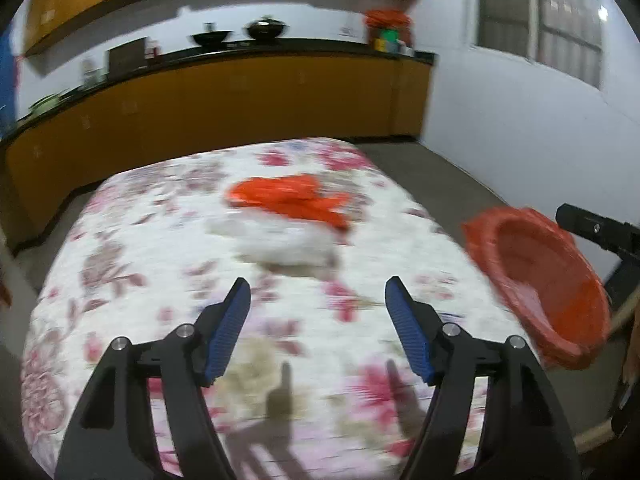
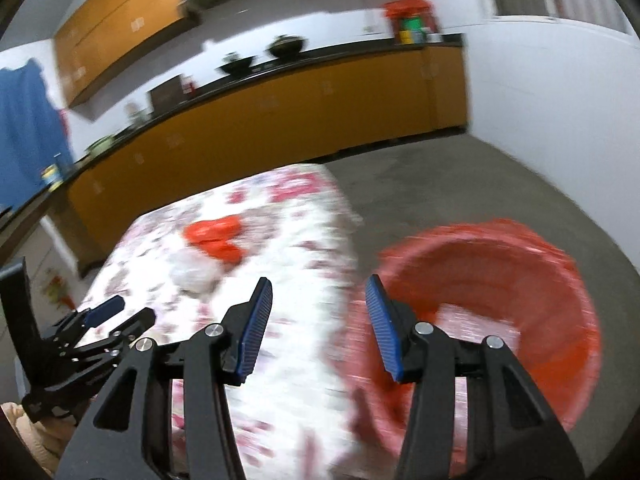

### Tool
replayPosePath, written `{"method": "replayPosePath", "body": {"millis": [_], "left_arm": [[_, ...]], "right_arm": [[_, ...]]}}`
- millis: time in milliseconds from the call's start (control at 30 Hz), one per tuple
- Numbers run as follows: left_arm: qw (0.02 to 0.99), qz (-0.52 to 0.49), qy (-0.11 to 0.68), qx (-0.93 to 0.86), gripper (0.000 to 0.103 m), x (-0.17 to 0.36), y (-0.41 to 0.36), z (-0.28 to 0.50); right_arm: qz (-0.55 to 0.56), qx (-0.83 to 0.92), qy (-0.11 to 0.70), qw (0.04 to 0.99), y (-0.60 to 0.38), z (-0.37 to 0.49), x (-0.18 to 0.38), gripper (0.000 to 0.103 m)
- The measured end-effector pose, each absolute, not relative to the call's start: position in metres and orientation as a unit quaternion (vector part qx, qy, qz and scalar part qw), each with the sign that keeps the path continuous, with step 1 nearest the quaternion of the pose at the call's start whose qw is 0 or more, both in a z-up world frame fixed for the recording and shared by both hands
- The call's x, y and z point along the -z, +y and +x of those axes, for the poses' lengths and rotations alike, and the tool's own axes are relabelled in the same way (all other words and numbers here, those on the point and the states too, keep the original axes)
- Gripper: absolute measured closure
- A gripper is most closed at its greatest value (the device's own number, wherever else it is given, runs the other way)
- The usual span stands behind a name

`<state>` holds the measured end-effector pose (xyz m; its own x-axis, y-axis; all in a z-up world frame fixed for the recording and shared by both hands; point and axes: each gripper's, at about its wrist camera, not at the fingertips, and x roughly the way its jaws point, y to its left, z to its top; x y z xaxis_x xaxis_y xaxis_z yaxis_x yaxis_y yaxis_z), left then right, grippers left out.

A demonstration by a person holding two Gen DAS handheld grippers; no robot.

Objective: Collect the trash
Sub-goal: 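Grasp the clear bag with the right tool on the table, then grasp the orange bag with the left tool while the right tool carries the clear bag to the basket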

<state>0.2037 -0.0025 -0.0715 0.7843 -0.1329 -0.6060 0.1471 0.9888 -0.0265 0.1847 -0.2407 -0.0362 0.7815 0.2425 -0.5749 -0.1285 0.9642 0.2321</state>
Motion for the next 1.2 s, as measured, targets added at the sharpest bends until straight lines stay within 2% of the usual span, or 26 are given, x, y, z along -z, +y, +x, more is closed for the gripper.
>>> {"method": "replayPosePath", "body": {"millis": [300, 533, 600, 667, 833, 967, 1067, 1200], "left_arm": [[0.953, -0.044, 0.297, -0.033, 0.031, 0.064, 0.095, 0.195], [0.948, -0.071, 0.299, -0.077, 0.03, 0.07, 0.147, 0.19], [0.947, -0.077, 0.302, -0.082, 0.03, 0.073, 0.155, 0.19], [0.945, -0.081, 0.305, -0.086, 0.03, 0.077, 0.163, 0.19], [0.94, -0.096, 0.315, -0.09, 0.03, 0.086, 0.173, 0.194], [0.939, -0.099, 0.318, -0.089, 0.03, 0.088, 0.172, 0.198], [0.94, -0.095, 0.316, -0.083, 0.03, 0.087, 0.167, 0.203], [0.943, -0.085, 0.315, -0.067, 0.03, 0.083, 0.154, 0.215]], "right_arm": [[0.046, -0.192, 0.353, 0.914, -0.127, 0.252, 0.058, 0.053], [-0.012, -0.182, 0.383, 0.906, -0.075, 0.292, 0.091, 0.053], [-0.015, -0.176, 0.396, 0.901, -0.07, 0.302, 0.099, 0.051], [-0.02, -0.171, 0.405, 0.898, -0.067, 0.306, 0.105, 0.045], [-0.079, -0.161, 0.422, 0.889, -0.05, 0.311, 0.124, 0.044], [-0.086, -0.161, 0.423, 0.887, -0.05, 0.311, 0.127, 0.072], [-0.057, -0.171, 0.422, 0.888, -0.064, 0.303, 0.119, 0.078], [-0.029, -0.195, 0.404, 0.893, -0.087, 0.274, 0.105, 0.079]]}}
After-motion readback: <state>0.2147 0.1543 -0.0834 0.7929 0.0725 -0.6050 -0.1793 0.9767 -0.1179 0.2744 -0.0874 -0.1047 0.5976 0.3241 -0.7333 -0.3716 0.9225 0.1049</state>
